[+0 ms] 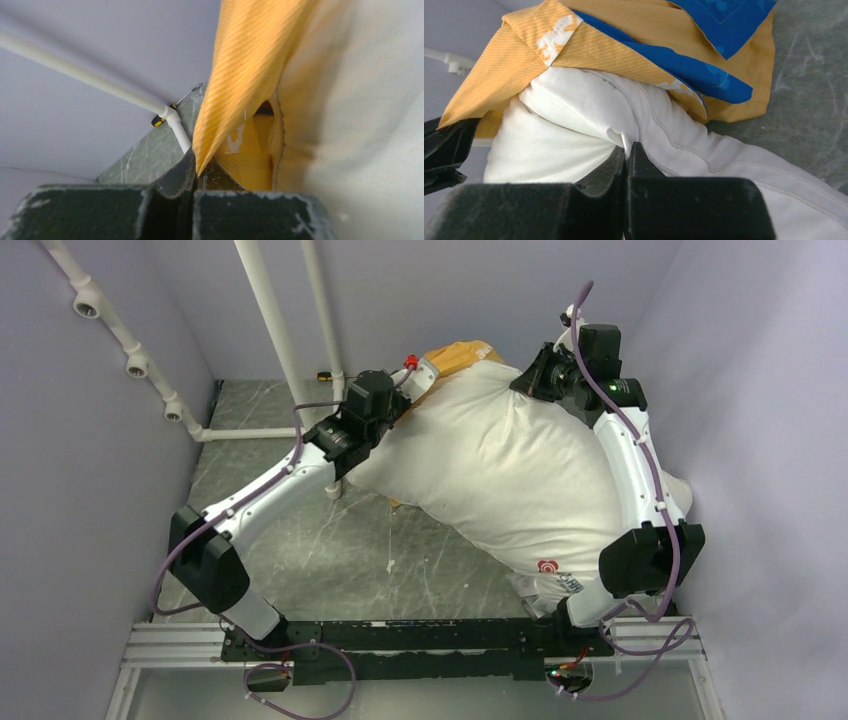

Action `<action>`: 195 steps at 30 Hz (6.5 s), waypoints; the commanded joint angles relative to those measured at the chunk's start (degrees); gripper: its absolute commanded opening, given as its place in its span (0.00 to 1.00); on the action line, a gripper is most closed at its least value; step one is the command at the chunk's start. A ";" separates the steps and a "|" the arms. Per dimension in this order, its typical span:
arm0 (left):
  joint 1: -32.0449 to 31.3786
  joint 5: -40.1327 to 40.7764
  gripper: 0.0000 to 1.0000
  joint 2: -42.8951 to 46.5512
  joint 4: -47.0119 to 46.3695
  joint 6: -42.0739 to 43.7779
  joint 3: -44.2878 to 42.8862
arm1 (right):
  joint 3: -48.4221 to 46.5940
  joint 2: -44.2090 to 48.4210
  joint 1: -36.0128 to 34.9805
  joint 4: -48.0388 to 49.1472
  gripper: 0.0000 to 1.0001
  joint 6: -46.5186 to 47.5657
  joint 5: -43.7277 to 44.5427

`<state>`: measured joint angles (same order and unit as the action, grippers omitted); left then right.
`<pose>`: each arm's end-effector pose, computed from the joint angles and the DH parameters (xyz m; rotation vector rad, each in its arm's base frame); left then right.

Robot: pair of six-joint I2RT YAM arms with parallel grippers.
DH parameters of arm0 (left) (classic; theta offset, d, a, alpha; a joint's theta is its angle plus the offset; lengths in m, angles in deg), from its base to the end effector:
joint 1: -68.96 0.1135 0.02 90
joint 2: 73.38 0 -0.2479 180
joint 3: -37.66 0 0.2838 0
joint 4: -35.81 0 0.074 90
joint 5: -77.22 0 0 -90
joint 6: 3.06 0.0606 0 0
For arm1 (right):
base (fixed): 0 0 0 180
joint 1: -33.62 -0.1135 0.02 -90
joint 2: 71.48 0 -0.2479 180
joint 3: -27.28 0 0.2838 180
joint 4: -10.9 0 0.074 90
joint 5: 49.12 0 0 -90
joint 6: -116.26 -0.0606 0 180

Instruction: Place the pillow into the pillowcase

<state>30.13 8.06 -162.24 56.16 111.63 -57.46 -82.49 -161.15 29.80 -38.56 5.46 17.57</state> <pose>0.3437 -0.2490 0.3605 0.7217 1.6522 0.1544 0.3956 0.0504 0.3954 0.0593 2.1086 0.6832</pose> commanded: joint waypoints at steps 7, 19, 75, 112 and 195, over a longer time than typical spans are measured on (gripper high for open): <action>2.74 4.21 0.00 -10.08 8.02 -2.05 -4.54 | -0.93 -6.11 2.78 12.80 0.00 2.48 12.07; 9.15 -11.50 0.00 -16.89 16.62 -11.99 -11.46 | -4.66 2.57 -5.27 1.87 0.99 10.73 8.37; 14.75 -37.41 0.00 -7.32 34.99 -22.44 -18.71 | 11.68 -8.36 -30.20 20.25 0.00 15.92 56.34; 12.73 -56.34 0.30 -17.35 50.95 -46.64 -41.52 | 16.11 -7.64 -26.53 24.99 0.00 7.93 43.01; 3.97 -40.67 0.00 0.65 24.76 -60.78 -0.89 | 21.29 -3.81 -25.67 32.38 0.00 -4.25 11.71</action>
<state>34.83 -30.06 -161.54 89.43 55.72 -61.94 -70.10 -171.62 -0.29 -20.25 9.31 51.93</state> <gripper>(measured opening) 0.010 0.022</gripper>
